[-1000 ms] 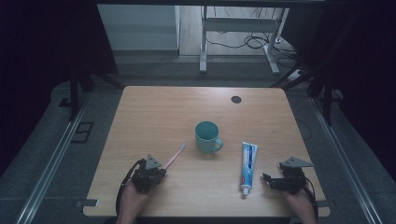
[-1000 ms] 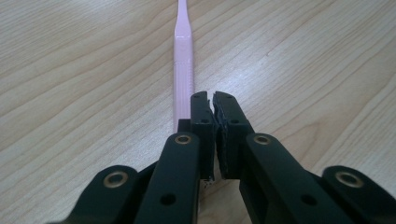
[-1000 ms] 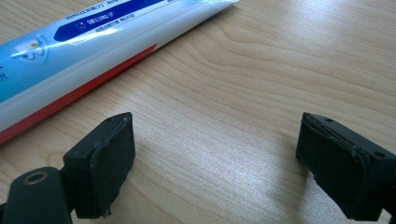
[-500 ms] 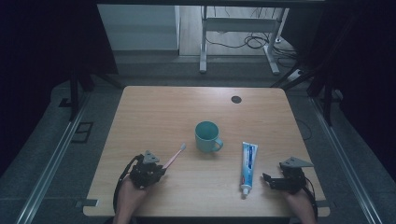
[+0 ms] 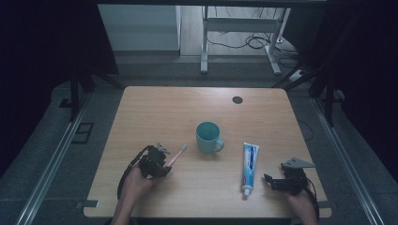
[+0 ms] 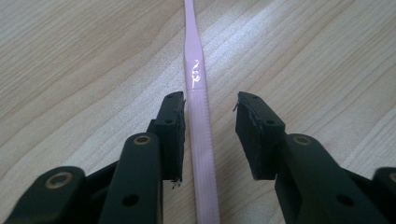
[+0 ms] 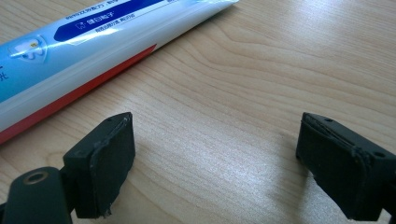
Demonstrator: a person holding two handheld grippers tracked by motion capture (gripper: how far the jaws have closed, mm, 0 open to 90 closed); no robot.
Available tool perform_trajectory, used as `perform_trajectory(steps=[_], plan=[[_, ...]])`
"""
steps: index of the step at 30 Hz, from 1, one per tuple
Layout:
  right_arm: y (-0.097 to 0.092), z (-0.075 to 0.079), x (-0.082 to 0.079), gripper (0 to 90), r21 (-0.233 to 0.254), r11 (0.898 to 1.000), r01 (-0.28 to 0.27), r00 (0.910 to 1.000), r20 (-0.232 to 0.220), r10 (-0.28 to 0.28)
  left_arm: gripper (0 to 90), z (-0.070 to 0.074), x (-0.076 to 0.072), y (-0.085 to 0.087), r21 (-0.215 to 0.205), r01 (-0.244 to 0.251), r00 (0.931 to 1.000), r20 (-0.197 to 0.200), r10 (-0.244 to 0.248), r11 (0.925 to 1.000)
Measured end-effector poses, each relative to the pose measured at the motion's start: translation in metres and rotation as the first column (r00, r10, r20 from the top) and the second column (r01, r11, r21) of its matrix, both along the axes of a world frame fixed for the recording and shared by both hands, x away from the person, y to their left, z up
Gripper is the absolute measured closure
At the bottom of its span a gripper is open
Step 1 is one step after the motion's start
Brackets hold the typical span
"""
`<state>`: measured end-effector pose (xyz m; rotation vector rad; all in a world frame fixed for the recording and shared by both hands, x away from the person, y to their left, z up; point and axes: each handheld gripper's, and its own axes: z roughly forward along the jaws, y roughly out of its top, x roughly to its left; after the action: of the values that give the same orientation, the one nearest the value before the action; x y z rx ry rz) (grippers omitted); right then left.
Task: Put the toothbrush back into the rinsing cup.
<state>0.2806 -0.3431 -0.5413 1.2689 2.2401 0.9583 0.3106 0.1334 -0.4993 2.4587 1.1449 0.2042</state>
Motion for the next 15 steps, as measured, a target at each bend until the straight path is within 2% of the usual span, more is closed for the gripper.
perform_trajectory(steps=[7,8,15], plan=[[0.0,0.0,0.0,11.8,0.001,1.0,0.001,1.0,-0.001,-0.001,59.2,0.001,0.017,-0.012,0.068,0.007,0.9965,-0.084,-0.002,0.9977],[0.0,0.0,0.0,11.8,0.001,1.0,0.001,1.0,-0.001,-0.001,59.2,0.002,0.019,-0.013,0.088,0.02,0.9955,-0.093,-0.012,0.9959],[0.0,0.0,0.0,11.8,0.001,1.0,0.002,1.0,-0.001,-0.002,59.4,0.006,0.035,-0.024,0.146,0.02,0.9873,-0.159,0.004,0.9891]])
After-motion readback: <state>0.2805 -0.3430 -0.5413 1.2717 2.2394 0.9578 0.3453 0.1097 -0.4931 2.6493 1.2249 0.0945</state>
